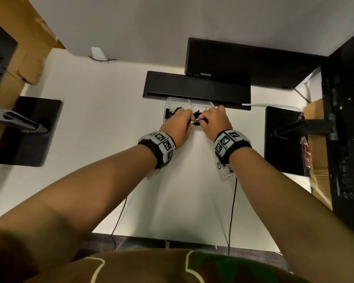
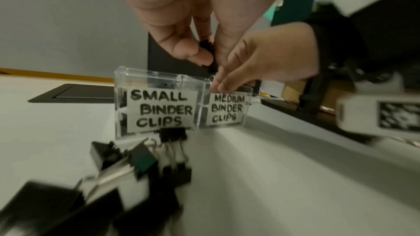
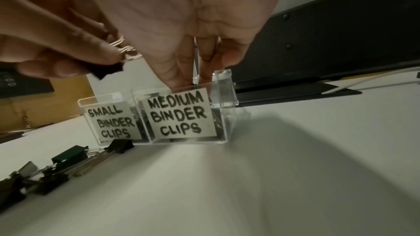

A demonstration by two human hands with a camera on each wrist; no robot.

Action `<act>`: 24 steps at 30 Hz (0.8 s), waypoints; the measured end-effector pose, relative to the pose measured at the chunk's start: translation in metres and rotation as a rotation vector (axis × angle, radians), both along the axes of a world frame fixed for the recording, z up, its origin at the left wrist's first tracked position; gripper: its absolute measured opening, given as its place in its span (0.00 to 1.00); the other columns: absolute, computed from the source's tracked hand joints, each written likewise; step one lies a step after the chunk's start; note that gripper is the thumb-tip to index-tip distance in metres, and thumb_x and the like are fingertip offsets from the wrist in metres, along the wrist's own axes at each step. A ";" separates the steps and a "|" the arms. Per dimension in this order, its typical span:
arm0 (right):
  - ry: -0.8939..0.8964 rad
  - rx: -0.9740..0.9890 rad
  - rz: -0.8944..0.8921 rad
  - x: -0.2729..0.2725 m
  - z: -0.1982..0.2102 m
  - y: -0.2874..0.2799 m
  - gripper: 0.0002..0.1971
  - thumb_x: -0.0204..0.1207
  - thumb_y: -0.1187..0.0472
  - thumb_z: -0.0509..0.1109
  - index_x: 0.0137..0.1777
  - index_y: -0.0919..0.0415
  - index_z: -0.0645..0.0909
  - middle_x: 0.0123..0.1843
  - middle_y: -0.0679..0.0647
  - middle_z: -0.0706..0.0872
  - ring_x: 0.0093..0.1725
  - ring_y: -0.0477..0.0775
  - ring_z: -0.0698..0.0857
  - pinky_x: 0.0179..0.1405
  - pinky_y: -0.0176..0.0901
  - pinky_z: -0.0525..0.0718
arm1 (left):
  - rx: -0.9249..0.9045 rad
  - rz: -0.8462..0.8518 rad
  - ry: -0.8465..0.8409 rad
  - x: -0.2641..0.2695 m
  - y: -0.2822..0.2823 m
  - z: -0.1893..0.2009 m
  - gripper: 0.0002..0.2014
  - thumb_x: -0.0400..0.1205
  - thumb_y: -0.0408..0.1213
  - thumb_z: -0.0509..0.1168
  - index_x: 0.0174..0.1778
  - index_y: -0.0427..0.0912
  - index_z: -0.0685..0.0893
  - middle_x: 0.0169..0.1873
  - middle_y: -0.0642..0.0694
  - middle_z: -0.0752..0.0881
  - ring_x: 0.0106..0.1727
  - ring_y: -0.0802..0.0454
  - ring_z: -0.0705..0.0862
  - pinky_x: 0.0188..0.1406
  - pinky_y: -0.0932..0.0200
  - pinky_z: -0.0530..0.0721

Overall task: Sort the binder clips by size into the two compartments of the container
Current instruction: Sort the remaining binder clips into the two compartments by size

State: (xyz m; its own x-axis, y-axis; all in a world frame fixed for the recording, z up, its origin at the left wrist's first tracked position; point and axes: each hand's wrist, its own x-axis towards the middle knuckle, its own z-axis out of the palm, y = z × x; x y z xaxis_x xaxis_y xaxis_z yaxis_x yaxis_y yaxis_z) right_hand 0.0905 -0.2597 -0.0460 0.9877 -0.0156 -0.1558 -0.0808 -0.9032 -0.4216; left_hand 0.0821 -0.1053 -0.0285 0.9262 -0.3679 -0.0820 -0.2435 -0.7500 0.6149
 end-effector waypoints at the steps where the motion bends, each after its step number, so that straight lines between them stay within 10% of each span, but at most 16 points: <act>1: -0.002 -0.030 0.025 -0.001 0.001 0.000 0.12 0.79 0.60 0.63 0.56 0.57 0.87 0.56 0.55 0.84 0.63 0.58 0.72 0.59 0.49 0.79 | -0.027 0.017 0.006 0.008 -0.003 0.003 0.07 0.82 0.36 0.63 0.55 0.42 0.77 0.54 0.44 0.80 0.47 0.47 0.82 0.49 0.50 0.84; 14: -0.069 0.203 -0.246 -0.045 0.009 -0.012 0.12 0.78 0.61 0.63 0.46 0.58 0.88 0.53 0.55 0.83 0.61 0.57 0.71 0.56 0.41 0.73 | 0.163 -0.188 0.039 0.051 -0.029 -0.009 0.09 0.79 0.31 0.65 0.53 0.42 0.84 0.54 0.42 0.85 0.54 0.43 0.84 0.55 0.52 0.84; 24: 0.182 0.219 0.236 -0.097 -0.018 0.077 0.18 0.78 0.67 0.61 0.67 0.60 0.80 0.62 0.56 0.79 0.65 0.57 0.72 0.65 0.53 0.77 | 0.273 -0.320 -0.170 0.043 0.010 -0.011 0.19 0.80 0.29 0.62 0.68 0.41 0.80 0.68 0.39 0.75 0.67 0.39 0.72 0.65 0.44 0.76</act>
State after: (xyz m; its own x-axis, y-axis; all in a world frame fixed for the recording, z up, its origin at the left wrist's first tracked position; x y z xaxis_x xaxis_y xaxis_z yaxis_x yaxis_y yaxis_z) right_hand -0.0069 -0.1831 -0.0643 0.9159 0.2625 -0.3037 0.0275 -0.7958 -0.6049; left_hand 0.1247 -0.0955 -0.0395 0.7781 -0.6239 -0.0721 -0.5700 -0.7497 0.3364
